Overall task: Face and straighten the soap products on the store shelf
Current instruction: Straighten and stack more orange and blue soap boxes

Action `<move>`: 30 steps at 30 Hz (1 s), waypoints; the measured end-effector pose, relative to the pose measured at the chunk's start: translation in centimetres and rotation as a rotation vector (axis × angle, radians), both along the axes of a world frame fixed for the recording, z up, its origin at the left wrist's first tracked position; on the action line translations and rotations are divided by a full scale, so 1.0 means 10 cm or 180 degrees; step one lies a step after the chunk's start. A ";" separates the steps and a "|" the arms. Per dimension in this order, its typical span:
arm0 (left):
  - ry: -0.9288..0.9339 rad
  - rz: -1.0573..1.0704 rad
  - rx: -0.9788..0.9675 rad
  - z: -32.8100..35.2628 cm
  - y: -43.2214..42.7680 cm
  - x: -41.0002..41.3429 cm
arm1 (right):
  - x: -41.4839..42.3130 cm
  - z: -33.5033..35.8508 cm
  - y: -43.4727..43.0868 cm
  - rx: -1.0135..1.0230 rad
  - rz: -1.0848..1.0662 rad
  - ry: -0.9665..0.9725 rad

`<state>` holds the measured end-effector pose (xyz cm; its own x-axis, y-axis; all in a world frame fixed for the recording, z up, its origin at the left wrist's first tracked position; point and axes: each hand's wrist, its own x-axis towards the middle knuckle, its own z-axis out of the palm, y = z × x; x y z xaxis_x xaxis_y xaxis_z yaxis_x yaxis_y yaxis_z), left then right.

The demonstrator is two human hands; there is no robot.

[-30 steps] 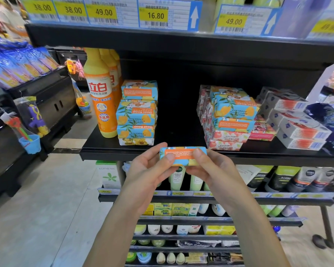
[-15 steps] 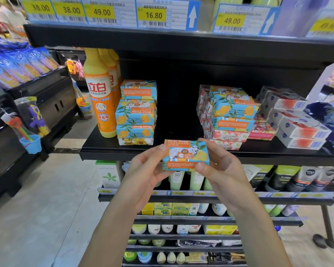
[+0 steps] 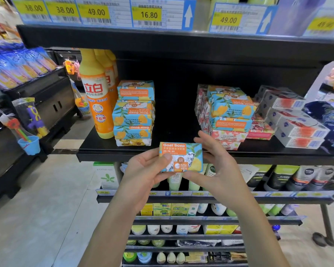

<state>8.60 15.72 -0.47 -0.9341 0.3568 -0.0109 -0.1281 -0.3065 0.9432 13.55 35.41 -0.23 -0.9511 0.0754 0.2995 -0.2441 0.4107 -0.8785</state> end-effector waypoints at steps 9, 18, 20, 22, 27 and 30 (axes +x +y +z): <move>0.0103 0.0051 -0.0083 -0.05 0.04 -0.01 | -0.13 0.05 -0.12 0.1892 -0.0164 0.0438; 0.1499 0.1032 -0.1739 -0.13 -0.07 -0.10 | -0.29 0.17 -0.11 0.1888 -0.0217 0.0205; 0.2127 0.1291 -0.2497 -0.21 -0.15 -0.16 | -0.38 0.23 -0.11 0.1974 -0.0281 0.0103; 0.2630 0.1284 -0.3077 -0.32 -0.19 -0.25 | -0.47 0.29 -0.13 0.2073 -0.0299 -0.0027; 0.3056 0.1237 -0.3639 -0.60 -0.20 -0.47 | -0.72 0.33 -0.21 0.2172 -0.0274 -0.0259; 0.3060 0.1437 -0.3517 -0.69 -0.17 -0.52 | -0.87 0.28 -0.24 0.2220 -0.0264 -0.0337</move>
